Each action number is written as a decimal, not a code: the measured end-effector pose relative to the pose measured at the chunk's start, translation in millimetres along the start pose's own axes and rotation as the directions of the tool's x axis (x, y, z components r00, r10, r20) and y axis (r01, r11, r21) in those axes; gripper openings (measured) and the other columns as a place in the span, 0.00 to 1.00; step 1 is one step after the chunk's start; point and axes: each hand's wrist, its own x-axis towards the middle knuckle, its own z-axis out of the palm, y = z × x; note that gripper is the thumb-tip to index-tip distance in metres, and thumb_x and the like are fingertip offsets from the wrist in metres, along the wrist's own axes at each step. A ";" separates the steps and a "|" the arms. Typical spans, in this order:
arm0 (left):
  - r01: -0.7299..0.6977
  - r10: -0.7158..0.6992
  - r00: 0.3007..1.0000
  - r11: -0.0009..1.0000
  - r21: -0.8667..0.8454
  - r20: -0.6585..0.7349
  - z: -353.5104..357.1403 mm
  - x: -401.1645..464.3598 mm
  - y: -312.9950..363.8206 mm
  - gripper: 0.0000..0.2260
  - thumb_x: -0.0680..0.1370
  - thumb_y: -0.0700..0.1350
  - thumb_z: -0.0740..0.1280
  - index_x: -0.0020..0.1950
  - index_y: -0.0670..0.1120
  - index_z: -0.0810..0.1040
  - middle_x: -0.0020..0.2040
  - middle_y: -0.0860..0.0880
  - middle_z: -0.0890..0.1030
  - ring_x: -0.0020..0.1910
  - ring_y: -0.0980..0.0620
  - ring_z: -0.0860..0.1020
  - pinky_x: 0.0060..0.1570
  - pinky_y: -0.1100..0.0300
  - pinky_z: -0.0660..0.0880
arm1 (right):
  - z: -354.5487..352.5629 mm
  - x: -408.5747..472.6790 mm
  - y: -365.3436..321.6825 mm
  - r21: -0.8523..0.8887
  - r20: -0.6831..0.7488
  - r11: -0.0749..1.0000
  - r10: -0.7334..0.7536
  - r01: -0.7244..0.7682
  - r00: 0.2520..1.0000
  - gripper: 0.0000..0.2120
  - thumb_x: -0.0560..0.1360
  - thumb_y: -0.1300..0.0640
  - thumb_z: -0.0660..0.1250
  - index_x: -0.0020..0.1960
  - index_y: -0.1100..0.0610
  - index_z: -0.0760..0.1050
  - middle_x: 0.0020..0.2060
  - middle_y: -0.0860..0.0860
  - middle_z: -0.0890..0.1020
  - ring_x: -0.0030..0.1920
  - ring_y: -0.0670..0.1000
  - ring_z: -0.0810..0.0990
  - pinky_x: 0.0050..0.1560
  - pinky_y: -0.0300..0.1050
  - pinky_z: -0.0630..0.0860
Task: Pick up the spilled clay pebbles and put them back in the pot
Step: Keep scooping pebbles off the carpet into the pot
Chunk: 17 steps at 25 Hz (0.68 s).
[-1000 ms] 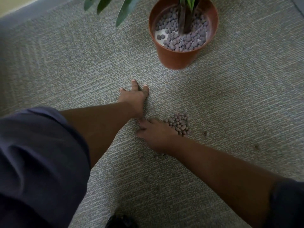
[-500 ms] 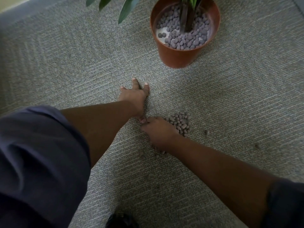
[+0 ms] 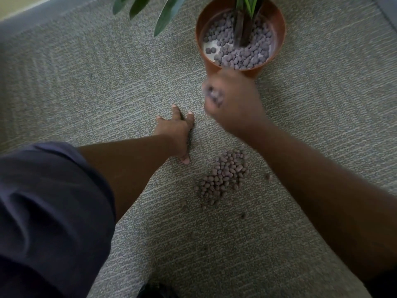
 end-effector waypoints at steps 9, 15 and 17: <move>0.007 -0.007 1.000 1.000 0.009 0.010 -0.1 1.4 -0.4 0.68 0.55 0.59 0.84 0.81 0.58 0.39 0.81 0.42 0.38 0.74 0.22 0.55 0.61 0.36 0.74 | -20.9 45.7 39.6 0.118 -0.204 0.980 0.183 -0.161 0.962 0.19 0.81 0.61 0.63 0.71 0.61 0.72 0.67 0.56 0.76 0.68 0.50 0.74 0.71 0.39 0.68; -0.004 0.004 1.000 1.000 0.002 0.006 3.4 3.2 -1.8 0.68 0.55 0.59 0.84 0.80 0.58 0.38 0.81 0.42 0.37 0.74 0.21 0.54 0.62 0.35 0.72 | 15.6 -27.1 42.3 0.061 -0.285 0.996 0.075 -0.060 0.956 0.10 0.77 0.68 0.63 0.54 0.63 0.81 0.51 0.57 0.82 0.53 0.53 0.79 0.54 0.43 0.74; 0.000 0.000 1.000 1.000 -0.008 0.009 3.5 3.8 -2.0 0.68 0.55 0.58 0.84 0.80 0.58 0.39 0.81 0.42 0.36 0.74 0.21 0.53 0.63 0.34 0.71 | 25.0 -45.7 45.2 0.061 0.008 0.984 0.169 -0.169 0.986 0.11 0.77 0.66 0.65 0.55 0.61 0.82 0.53 0.55 0.82 0.55 0.54 0.79 0.57 0.42 0.72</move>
